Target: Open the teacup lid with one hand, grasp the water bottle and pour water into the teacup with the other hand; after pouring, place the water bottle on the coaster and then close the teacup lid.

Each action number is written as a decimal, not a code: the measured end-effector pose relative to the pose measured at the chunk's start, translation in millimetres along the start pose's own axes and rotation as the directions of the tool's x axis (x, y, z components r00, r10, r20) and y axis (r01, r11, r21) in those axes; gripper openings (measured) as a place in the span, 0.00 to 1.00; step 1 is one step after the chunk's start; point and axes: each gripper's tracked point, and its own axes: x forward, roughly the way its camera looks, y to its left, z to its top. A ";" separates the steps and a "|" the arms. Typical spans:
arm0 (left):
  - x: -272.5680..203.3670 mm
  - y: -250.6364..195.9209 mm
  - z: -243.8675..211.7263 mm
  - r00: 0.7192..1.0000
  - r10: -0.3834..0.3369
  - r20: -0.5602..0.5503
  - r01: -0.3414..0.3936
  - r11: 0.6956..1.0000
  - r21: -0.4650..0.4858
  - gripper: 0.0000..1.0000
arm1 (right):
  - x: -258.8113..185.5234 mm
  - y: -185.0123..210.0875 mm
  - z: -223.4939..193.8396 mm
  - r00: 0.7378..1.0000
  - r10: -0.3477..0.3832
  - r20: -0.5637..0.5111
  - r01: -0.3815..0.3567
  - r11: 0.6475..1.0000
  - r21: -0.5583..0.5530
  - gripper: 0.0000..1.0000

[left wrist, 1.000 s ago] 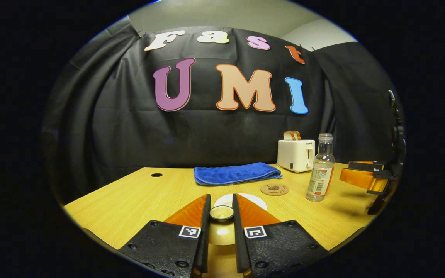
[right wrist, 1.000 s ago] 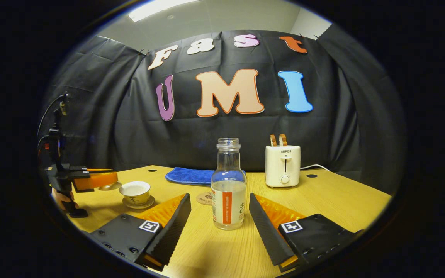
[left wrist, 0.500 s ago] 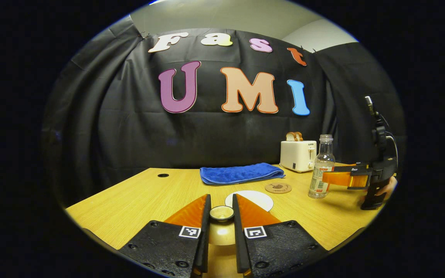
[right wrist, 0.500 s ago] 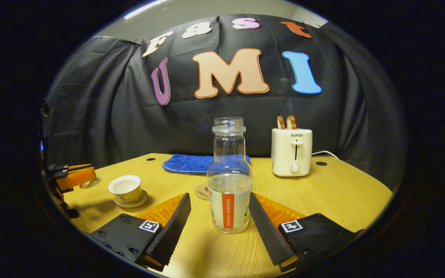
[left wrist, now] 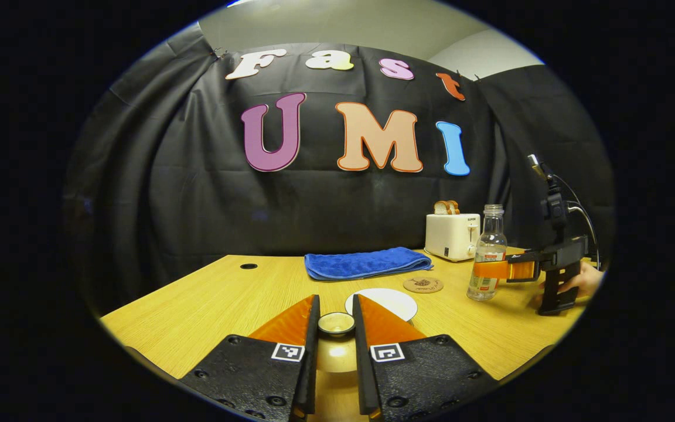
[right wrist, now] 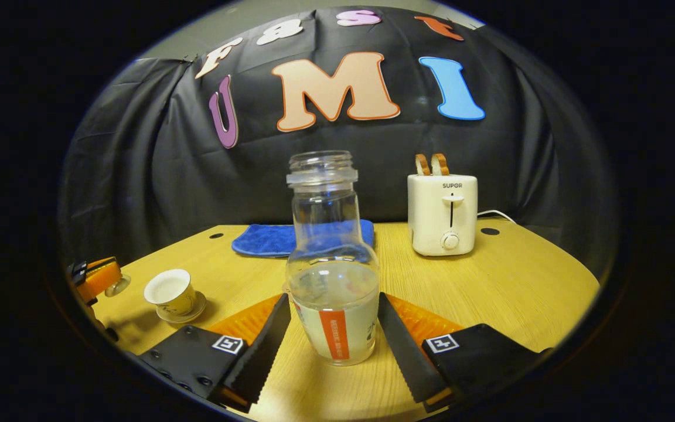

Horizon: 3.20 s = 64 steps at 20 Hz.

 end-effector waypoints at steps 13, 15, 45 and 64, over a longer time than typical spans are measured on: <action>1.8 7.4 0.9 1.000 0.006 0.000 -0.006 1.000 -0.001 0.26 | 13.2 5.4 -1.4 0.999 -0.032 -0.033 0.030 0.996 -0.086 0.77; 2.6 12.8 1.0 1.000 0.017 -0.001 -0.017 1.000 -0.001 0.26 | 10.5 14.3 -2.2 0.999 -0.011 -0.036 0.007 0.991 -0.134 0.77; 2.8 32.3 -0.7 0.997 0.077 -0.002 -0.077 0.997 -0.003 0.26 | 21.8 78.1 15.3 0.982 -0.132 0.136 0.163 0.219 -0.962 0.76; 2.5 32.9 0.3 0.997 0.082 -0.001 -0.082 0.997 -0.003 0.26 | 20.5 100.5 54.5 0.956 -0.027 0.291 0.274 -0.266 -0.924 0.76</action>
